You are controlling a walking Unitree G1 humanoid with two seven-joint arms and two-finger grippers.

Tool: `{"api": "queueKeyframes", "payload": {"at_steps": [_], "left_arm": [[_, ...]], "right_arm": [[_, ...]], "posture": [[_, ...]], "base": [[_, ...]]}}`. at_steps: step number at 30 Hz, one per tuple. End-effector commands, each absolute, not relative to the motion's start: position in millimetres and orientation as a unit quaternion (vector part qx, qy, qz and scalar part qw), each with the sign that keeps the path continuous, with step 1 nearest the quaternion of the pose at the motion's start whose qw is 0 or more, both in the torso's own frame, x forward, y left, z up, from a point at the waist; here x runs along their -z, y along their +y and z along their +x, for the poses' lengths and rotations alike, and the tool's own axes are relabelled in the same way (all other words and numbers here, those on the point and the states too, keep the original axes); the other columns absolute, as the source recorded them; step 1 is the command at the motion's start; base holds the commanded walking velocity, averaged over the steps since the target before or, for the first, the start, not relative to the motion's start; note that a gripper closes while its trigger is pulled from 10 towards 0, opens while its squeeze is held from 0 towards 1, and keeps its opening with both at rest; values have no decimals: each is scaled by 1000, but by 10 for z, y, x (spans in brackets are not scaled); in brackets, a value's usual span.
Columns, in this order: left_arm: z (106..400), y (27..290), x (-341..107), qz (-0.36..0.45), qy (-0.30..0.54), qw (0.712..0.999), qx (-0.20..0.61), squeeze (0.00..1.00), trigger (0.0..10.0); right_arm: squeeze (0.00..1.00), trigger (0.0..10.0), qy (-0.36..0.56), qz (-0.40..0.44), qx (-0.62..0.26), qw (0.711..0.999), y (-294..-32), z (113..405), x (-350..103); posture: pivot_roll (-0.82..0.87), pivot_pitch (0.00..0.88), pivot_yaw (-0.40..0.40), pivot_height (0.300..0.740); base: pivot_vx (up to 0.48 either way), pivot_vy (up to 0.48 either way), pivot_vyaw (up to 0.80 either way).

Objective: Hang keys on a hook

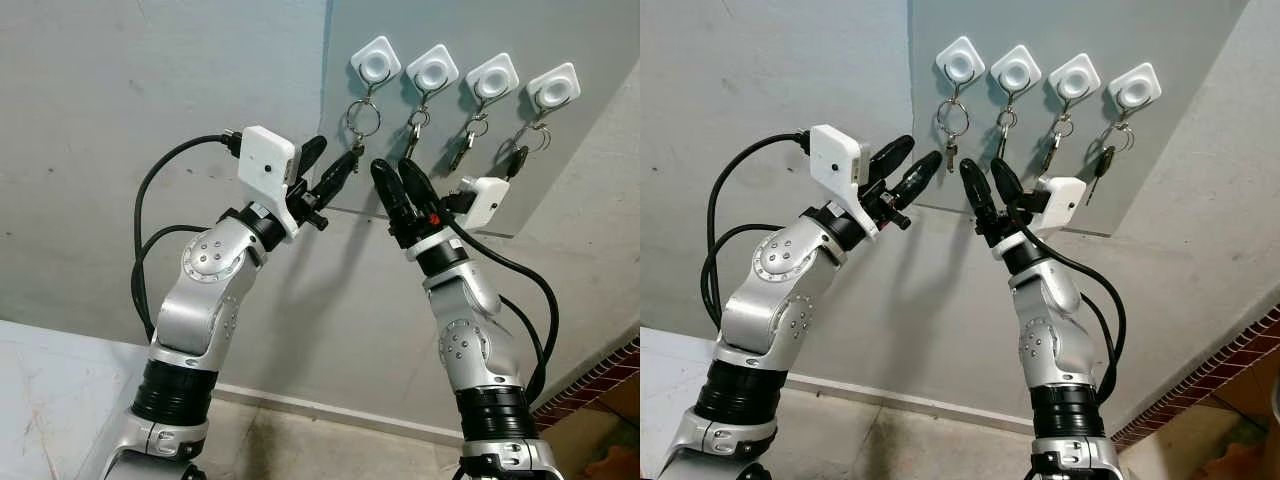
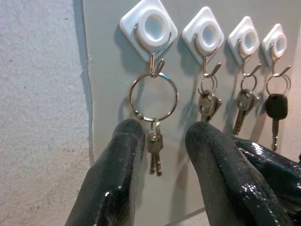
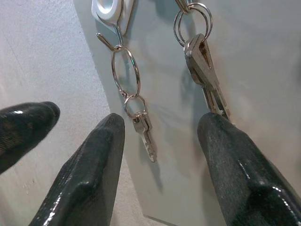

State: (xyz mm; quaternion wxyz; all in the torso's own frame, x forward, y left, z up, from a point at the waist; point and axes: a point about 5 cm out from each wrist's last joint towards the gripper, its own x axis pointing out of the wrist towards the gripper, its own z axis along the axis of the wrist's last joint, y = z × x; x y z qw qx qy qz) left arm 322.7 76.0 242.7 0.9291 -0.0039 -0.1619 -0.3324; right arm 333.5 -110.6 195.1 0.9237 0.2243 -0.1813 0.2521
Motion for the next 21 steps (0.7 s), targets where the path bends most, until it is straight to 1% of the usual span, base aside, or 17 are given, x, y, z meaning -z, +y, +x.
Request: {"api": "queueKeyframes", "payload": {"at_steps": [1,2,4,6,7,9,10,15,16,17,19,20,21], "left_arm": [[3261,738,-2386,6,-144,932,331,0,10000],[3261,738,-2386,6,-144,932,331,0,10000],[3272,752,-2174,5,-115,941,319,0,10000],[3267,753,-2124,7,-111,942,317,0,10000],[3253,754,-1904,3,-85,949,304,0,10000],[3250,753,-1871,1,-81,950,303,0,10000],[3237,752,-1765,3,-69,952,299,0,10000],[3132,759,-1300,50,-30,957,286,0,10000],[3098,782,-1088,45,7,960,275,0,10000],[3086,797,-976,41,30,962,270,0,10000],[3044,819,-775,34,66,960,271,0,10000],[3044,819,-775,34,66,960,271,0,10000],[3017,842,-649,32,87,960,265,0,10000]], "right_arm": [[0,10000,-190,218,-251,924,-1133,3308,-1987],[0,10000,-190,218,-251,924,-1133,3308,-1987],[0,10000,-177,212,-244,930,-1173,3262,-1877],[0,10000,-171,208,-242,932,-1186,3248,-1840],[0,10000,-150,198,-233,940,-1235,3190,-1687],[0,10000,-147,197,-232,941,-1241,3180,-1665],[0,10000,-139,196,-230,943,-1257,3151,-1607],[0,10000,-97,180,-214,955,-1329,3011,-1322],[0,10000,-76,170,-200,962,-1378,2955,-1171],[0,10000,-64,167,-191,965,-1412,2928,-1088],[0,10000,-37,154,-172,972,-1480,2877,-917],[0,10000,-37,154,-172,972,-1480,2877,-917],[0,10000,-19,150,-152,977,-1541,2847,-793]], "posture": [[62,20,-53,740],[62,20,-53,740],[57,22,-50,740],[57,22,-50,740],[58,20,-49,740],[58,20,-49,740],[58,18,-50,740],[52,14,-49,740],[52,15,-49,740],[52,15,-49,740],[45,13,-44,740],[45,13,-44,740],[44,13,-40,740]], "base": [[0,0,0],[0,0,0],[0,0,0],[0,0,0],[0,0,0],[0,0,0],[0,0,0],[0,0,0],[0,0,0],[0,0,0],[0,0,0],[0,0,0],[0,0,0]]}}
